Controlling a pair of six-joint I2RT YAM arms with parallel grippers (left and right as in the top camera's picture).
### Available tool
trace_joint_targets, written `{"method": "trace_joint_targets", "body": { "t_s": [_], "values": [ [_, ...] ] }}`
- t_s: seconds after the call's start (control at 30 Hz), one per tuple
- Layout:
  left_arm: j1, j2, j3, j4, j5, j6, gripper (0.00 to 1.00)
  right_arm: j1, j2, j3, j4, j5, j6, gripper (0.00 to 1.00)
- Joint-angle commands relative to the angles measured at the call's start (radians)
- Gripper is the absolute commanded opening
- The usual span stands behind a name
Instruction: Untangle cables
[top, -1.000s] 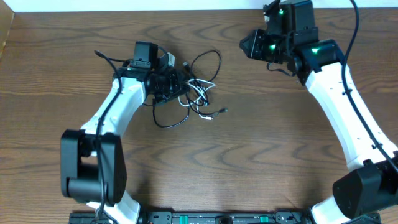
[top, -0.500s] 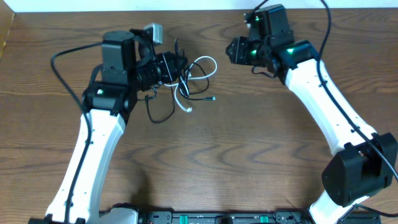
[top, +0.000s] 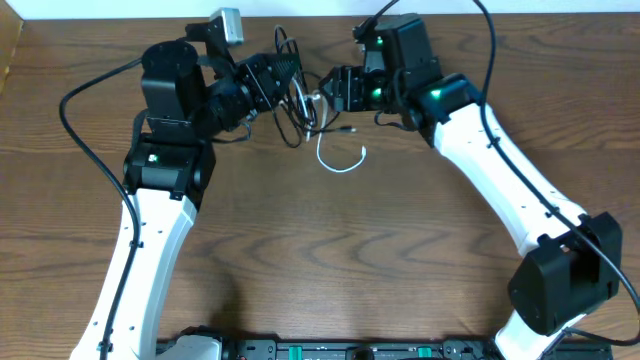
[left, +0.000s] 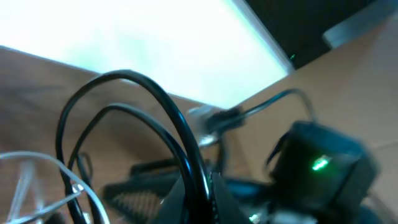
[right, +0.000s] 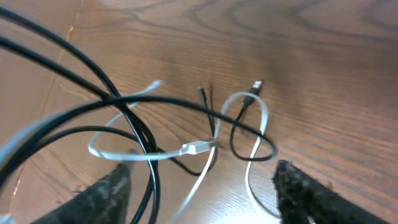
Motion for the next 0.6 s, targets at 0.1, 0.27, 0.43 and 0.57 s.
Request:
{"method": "trace_joint_targets", "body": {
  "t_s": [0.1, 0.27, 0.43, 0.57],
  "values": [
    [-0.006, -0.008, 0.009, 0.11, 0.065, -0.204, 0.08, 0.043, 0.1, -0.005, 0.058, -0.013, 0.013, 0.88],
    [-0.014, -0.008, 0.009, 0.134, 0.095, -0.217, 0.08, 0.052, 0.164, -0.005, 0.091, -0.004, 0.013, 0.51],
    [0.019, -0.013, 0.009, 0.134, 0.113, -0.216, 0.08, 0.026, 0.184, -0.005, 0.045, 0.002, 0.012, 0.01],
    [0.109, -0.019, 0.009, 0.126, 0.113, -0.217, 0.08, -0.026, 0.175, -0.005, -0.05, 0.004, 0.013, 0.01]
  ]
}}
